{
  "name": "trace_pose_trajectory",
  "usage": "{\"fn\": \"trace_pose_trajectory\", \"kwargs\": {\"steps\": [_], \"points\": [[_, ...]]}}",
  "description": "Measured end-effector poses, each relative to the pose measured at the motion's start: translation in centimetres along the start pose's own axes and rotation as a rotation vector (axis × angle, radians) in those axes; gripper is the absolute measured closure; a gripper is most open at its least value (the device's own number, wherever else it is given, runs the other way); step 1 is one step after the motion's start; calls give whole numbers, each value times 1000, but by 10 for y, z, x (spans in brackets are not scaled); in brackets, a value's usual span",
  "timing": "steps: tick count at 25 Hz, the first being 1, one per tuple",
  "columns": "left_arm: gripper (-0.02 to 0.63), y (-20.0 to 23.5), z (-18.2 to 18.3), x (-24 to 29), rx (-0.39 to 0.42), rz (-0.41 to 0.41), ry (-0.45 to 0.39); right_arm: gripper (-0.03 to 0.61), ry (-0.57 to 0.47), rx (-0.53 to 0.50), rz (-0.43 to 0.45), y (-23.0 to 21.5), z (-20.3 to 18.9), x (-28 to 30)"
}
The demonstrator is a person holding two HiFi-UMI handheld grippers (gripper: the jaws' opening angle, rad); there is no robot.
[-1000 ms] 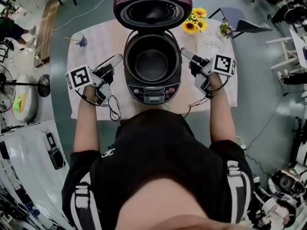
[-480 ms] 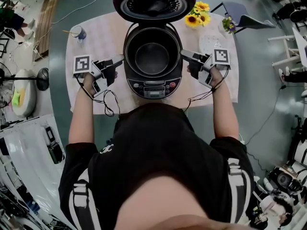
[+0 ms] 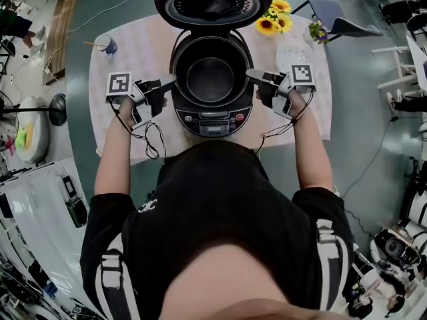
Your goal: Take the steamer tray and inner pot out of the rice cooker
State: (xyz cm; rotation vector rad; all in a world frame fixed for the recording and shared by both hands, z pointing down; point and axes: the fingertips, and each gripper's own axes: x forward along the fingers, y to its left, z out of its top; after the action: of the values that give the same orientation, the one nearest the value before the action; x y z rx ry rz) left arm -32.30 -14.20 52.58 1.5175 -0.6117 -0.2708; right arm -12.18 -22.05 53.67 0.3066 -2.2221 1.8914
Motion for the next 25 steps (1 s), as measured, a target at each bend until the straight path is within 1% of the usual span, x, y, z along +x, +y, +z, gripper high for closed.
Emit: {"fn": "trace_pose_trajectory", "kwargs": {"steps": [5,9,10,11,12,14,16,17,20,23,25], "points": [[347,-3,-1,10,8,-2,30,347,8,1,-2,1,1,3],[353,-3,2,18,30,16,63,353,14,-7,-31,-4,5,4],[356,-2,2,18,36,25,71,378,15,-11,-45,-6,6,4],[369,0,2,18,42,38,78,419,15,-18,-71,-11,5,2],[396,3,1,18,46,58,83,468,12,-28,-108,-17,5,1],[476,14,1,17,46,129,88,572,0,-47,-178,-26,3,-1],[583,27,3,14,41,209,91,572,-8,-57,-209,-30,4,0],[600,31,4,13,39,231,93,572,-9,-50,-209,-29,4,1],[601,33,5,11,33,238,93,571,-11,-31,-197,-25,2,6],[604,33,5,10,33,224,83,572,-15,-76,-228,-31,5,2],[604,33,6,10,24,199,85,572,-31,-76,-237,-30,6,2]]}}
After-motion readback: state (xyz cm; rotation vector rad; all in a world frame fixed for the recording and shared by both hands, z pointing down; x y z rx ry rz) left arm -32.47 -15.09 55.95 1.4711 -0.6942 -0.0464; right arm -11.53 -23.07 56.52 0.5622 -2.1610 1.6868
